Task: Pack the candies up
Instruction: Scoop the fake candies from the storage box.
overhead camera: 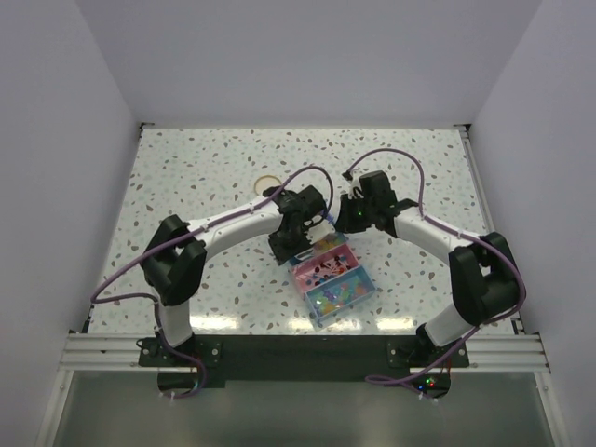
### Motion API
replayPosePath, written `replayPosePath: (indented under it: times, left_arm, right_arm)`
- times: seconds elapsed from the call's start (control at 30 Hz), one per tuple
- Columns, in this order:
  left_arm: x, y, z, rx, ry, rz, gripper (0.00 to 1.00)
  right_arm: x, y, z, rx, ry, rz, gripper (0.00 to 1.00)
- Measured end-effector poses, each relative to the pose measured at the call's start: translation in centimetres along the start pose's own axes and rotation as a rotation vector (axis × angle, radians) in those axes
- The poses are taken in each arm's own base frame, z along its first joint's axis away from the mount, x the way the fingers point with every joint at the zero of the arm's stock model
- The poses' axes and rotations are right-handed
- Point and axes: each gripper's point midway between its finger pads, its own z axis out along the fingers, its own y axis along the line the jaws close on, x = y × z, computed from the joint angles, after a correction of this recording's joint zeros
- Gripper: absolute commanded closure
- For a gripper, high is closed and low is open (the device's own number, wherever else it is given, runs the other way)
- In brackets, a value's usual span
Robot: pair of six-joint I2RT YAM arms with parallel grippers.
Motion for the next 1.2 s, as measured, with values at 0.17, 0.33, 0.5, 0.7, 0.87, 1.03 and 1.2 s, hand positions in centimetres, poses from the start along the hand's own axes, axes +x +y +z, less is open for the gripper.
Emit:
replayPosePath:
  times: [0.17, 0.33, 0.5, 0.7, 0.87, 1.03, 1.2]
  left_arm:
    - [-0.7, -0.5, -0.3, 0.030, 0.014, -0.052, 1.00]
    - [-1.1, -1.1, -0.3, 0.053, -0.002, -0.115, 1.00]
    - [-1.0, -1.3, 0.2, 0.034, -0.081, -0.172, 1.00]
    - [-1.4, -1.4, 0.1, 0.008, -0.234, -0.216, 1.00]
    - [-1.6, -1.5, 0.2, -0.020, -0.241, -0.209, 1.00]
    - [-1.6, -1.3, 0.1, -0.075, -0.259, -0.190, 1.00]
    - [-1.7, -1.2, -0.1, -0.112, -0.324, -0.184, 1.00]
  right_arm:
    - [0.0, -0.1, 0.0, -0.004, -0.013, 0.014, 1.00]
    - [-0.1, -0.2, 0.0, -0.009, -0.033, 0.037, 1.00]
    - [0.0, -0.3, 0.0, -0.011, -0.068, 0.048, 1.00]
    - [-0.1, -0.3, 0.1, -0.013, -0.092, 0.076, 1.00]
    - [-0.4, -0.4, 0.1, -0.014, -0.102, 0.088, 1.00]
    - [-0.4, -0.6, 0.1, -0.004, -0.103, 0.091, 1.00]
    - [-0.3, -0.5, 0.1, -0.004, -0.103, 0.091, 1.00]
